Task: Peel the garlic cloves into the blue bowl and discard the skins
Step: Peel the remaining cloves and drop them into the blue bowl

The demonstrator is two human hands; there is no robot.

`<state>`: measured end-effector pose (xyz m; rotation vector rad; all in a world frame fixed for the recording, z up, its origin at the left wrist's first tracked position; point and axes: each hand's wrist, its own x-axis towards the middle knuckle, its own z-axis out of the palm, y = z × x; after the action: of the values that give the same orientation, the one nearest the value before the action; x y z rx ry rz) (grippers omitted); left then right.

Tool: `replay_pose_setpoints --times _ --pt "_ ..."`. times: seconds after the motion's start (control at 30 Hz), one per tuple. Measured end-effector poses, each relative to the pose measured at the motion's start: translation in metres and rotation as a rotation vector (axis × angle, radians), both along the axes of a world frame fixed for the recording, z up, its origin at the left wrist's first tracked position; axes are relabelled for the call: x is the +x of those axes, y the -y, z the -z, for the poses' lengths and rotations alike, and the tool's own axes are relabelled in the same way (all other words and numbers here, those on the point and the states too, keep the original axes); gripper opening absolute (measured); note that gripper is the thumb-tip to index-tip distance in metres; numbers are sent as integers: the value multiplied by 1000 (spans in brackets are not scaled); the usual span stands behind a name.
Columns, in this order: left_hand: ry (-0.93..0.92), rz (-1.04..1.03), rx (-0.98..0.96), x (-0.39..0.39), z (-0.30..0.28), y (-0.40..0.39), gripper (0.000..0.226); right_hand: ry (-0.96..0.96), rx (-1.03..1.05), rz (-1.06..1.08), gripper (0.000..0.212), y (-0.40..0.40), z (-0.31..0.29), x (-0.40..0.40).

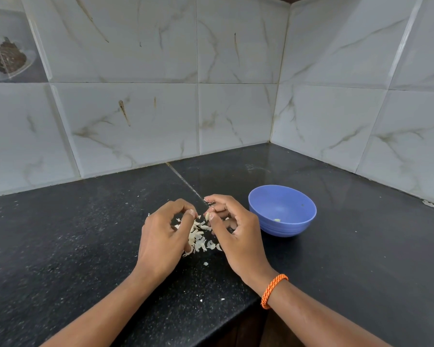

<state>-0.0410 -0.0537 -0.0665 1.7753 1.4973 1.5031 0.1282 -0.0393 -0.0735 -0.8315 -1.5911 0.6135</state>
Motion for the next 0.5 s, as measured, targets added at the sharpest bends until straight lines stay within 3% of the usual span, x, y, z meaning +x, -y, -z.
replay_pose_setpoints --times 0.5 --pt "75 66 6 -3 7 -6 10 154 87 29 22 -3 3 -3"
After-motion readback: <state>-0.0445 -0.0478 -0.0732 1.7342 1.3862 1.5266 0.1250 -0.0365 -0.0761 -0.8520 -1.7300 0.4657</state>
